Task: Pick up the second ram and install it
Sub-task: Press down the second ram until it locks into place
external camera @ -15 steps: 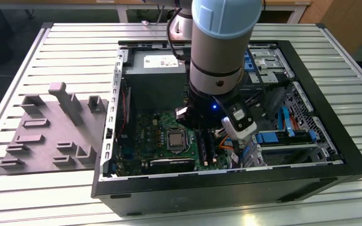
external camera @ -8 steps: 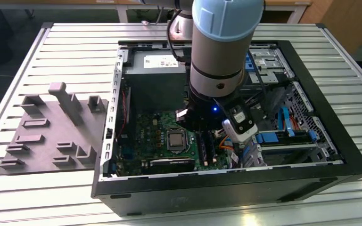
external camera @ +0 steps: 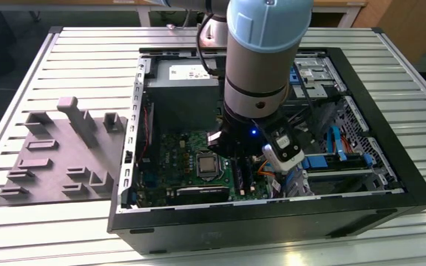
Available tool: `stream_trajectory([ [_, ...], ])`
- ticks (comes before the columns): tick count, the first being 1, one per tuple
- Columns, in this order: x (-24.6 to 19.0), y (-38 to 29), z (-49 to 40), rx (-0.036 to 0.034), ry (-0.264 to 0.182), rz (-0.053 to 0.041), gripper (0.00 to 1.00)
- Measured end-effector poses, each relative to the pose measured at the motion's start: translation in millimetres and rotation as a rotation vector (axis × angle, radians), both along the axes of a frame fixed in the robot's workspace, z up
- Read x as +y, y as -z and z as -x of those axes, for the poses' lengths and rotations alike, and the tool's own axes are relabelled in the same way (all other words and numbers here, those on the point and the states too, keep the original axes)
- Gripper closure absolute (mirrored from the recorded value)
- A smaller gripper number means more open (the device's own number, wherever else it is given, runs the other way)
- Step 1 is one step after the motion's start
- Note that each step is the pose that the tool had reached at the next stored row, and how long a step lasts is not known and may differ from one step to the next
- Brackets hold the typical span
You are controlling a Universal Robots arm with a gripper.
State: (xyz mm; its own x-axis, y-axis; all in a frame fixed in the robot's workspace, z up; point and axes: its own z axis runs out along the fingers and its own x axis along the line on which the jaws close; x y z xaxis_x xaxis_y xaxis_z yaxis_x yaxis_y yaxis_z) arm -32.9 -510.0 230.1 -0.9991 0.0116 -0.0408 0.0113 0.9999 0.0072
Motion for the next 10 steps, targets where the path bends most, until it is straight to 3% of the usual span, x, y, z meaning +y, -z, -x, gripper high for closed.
stream_trajectory([
  [10,-8.2,0.4,0.0,0.0,0.0,0.0,0.89],
])
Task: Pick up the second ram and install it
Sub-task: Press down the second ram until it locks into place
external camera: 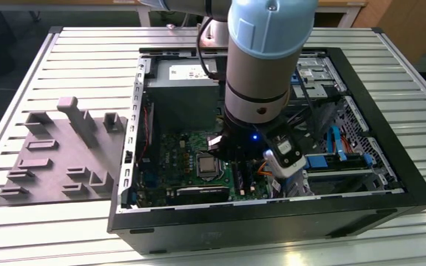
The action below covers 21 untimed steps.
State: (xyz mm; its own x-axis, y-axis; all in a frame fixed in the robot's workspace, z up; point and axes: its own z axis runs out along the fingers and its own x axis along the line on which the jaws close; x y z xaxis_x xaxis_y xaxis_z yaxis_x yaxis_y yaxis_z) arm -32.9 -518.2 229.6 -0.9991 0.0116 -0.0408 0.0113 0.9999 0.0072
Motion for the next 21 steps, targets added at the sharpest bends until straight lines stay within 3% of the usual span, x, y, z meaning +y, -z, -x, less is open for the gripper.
stream_trajectory([
  [8,-4.1,1.0,0.0,0.0,0.0,-0.0001,0.89],
  [21,-6.6,5.8,0.0,0.0,0.0,0.0,0.89],
])
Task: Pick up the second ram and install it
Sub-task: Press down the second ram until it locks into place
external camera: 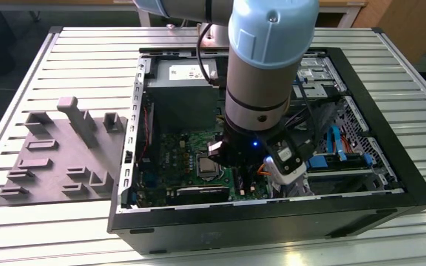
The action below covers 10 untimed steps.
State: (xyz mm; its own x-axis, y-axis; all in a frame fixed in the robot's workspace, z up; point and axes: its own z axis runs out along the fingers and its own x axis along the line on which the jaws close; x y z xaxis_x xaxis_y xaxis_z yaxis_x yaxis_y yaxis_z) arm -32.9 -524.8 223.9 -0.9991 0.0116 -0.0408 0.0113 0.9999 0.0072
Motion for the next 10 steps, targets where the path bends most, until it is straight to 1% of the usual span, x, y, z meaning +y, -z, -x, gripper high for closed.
stream_trajectory([
  [7,-0.1,0.3,0.0,0.0,0.0,0.0,0.89],
  [10,-0.1,2.3,0.0,0.0,0.0,-0.0001,0.89],
])
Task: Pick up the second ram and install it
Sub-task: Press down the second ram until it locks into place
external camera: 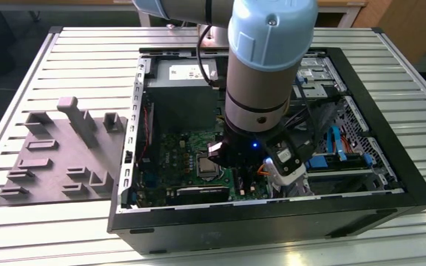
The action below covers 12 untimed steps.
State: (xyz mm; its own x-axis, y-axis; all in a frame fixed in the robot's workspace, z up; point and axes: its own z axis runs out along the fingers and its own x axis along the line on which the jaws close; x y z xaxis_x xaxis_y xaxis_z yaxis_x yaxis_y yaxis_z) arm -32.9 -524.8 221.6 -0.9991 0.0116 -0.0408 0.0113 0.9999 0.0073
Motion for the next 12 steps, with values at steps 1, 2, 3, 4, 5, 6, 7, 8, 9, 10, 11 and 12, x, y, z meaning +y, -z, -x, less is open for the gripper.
stream_trajectory([
  [1,-0.1,0.9,0.0,0.0001,0.0,0.0004,0.89],
  [2,-0.2,1.6,0.0,0.0003,0.0,0.0011,0.89],
  [3,-0.2,2.4,0.1,0.0004,0.0,0.0013,0.89],
  [4,-0.2,3.1,0.1,0.0002,0.0,0.001,0.89],
  [5,-0.2,3.3,0.1,0.0002,0.0,0.0007,0.89],
  [6,-0.1,3.6,0.0,0.0001,0.0,0.0002,0.89],
  [7,-0.1,3.7,0.0,0.0,0.0,0.0,0.89],
  [8,-0.1,3.6,0.0,0.0001,0.0,0.0001,0.89],
  [9,-0.1,3.7,0.0,0.0001,0.0,0.0001,0.89],
  [10,-0.1,3.7,0.0,0.0001,0.0,0.0002,0.89],
  [11,-0.1,3.7,0.0,0.0001,0.0,0.0002,0.89],
  [12,-0.1,3.8,0.0,0.0001,0.0,0.0001,0.89],
])
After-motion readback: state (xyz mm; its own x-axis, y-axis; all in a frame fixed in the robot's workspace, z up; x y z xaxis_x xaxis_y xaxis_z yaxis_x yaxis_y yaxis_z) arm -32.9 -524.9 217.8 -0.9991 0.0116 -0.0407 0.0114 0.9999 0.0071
